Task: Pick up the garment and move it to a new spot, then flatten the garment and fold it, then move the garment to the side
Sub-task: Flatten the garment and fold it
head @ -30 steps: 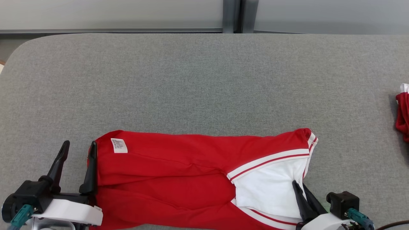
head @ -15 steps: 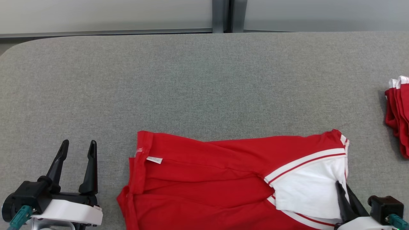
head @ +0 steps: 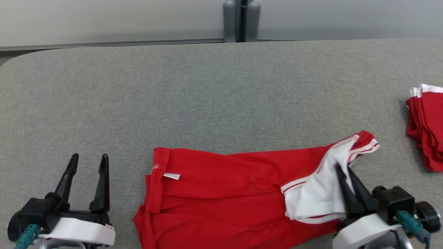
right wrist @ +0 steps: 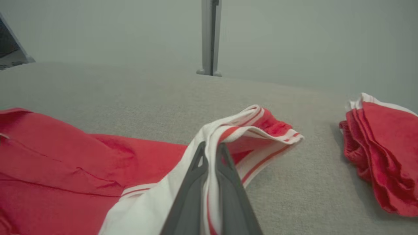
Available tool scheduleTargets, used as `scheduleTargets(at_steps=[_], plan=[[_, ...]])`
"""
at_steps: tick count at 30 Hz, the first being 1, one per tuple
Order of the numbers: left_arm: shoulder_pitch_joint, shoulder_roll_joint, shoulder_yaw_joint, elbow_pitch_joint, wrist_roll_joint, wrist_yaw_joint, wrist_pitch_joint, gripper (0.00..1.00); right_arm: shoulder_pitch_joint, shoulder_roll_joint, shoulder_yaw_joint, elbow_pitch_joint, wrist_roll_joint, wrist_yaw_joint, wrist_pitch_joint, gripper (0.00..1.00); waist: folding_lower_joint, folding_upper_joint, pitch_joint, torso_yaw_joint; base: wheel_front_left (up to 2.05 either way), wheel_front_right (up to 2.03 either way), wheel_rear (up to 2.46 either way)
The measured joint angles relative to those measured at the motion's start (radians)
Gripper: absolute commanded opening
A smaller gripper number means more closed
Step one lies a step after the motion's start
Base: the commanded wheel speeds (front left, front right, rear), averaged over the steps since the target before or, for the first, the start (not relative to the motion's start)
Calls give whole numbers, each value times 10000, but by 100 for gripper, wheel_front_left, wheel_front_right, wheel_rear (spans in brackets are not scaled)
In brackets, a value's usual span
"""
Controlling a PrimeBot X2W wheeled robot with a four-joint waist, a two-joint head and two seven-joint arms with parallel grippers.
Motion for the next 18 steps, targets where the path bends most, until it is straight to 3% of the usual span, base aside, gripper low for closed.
scheduleTargets(at_steps=[7,18], plan=[[50,-169,-44,73,102,-42,-2,100,-1078,2,2571,-512,777,-6,337,0,0,0,-256,-40,0,0,0],[-75,-351,-245,301,148,-207,0,100,-3151,-2,6558,1743,3475,-12,-677,0,0,0,-220,523,0,0,0]])
